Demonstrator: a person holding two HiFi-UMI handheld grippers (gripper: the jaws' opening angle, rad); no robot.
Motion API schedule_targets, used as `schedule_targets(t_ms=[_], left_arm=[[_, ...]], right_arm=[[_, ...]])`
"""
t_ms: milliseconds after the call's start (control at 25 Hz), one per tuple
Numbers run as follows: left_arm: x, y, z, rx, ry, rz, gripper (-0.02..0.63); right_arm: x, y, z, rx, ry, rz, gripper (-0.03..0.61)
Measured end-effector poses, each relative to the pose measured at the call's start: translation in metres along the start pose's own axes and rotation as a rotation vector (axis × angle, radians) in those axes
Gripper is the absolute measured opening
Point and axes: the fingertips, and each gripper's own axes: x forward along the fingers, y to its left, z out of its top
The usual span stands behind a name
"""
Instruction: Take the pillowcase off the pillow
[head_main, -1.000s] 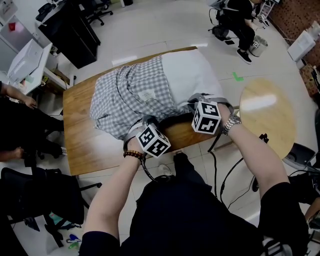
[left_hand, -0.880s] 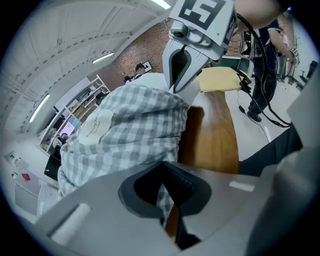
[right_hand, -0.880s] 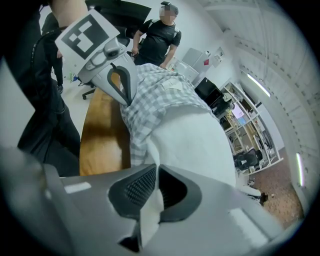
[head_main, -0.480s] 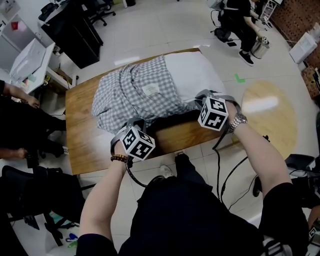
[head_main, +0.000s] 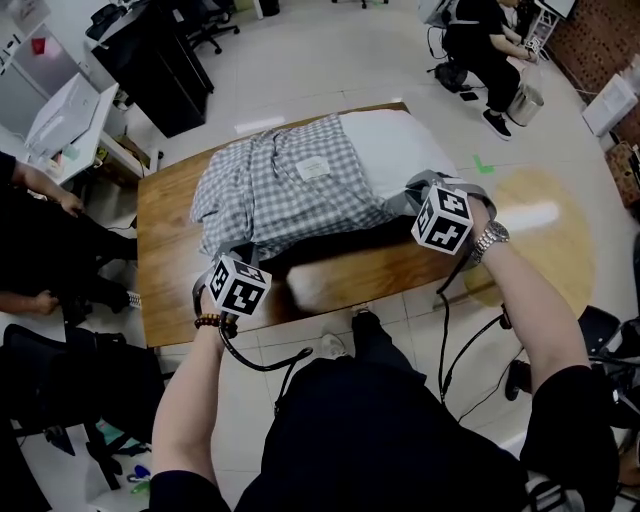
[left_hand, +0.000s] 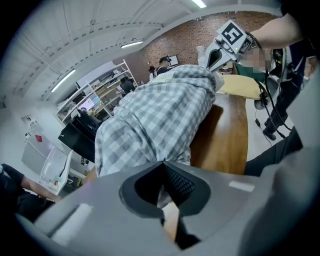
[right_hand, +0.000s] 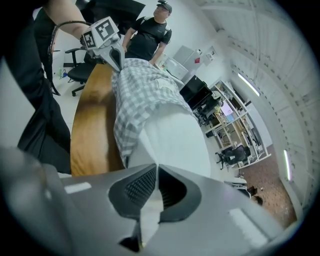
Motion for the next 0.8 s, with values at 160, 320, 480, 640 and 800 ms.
schedule_targets(t_ms=[160,320,480,640,800], left_arm=[[-0.009,0.031,-0.033,-0.071,0.064,0.056,0.002],[-0.031,0.062,-0.064,-0.142,0.096,0.109,0.002],[-0.039,0.046,-0.037,-0.086,0.018,0.101,0.003],[-0.044,0.035,0.001,-0.062,-0.058,0.074,0.005],[-0.047,0.034,0.039,-0.062,-0.117,0.05,0.01]], right_arm=[[-0.003,-0.011,-0.021,0.021,0.046,-0.018,0.008],[-0.01,-0.001,-0.037,0.036,0.07,0.025,0.008],[-0.009,0.024,-0.034,0.008,0.047,0.055,0.019],[-0.029,0.027,-0.018,0.012,-0.017,0.093,0.12],[-0.055,0.004,-0.002,0.073,-0.087,0.095,0.126]])
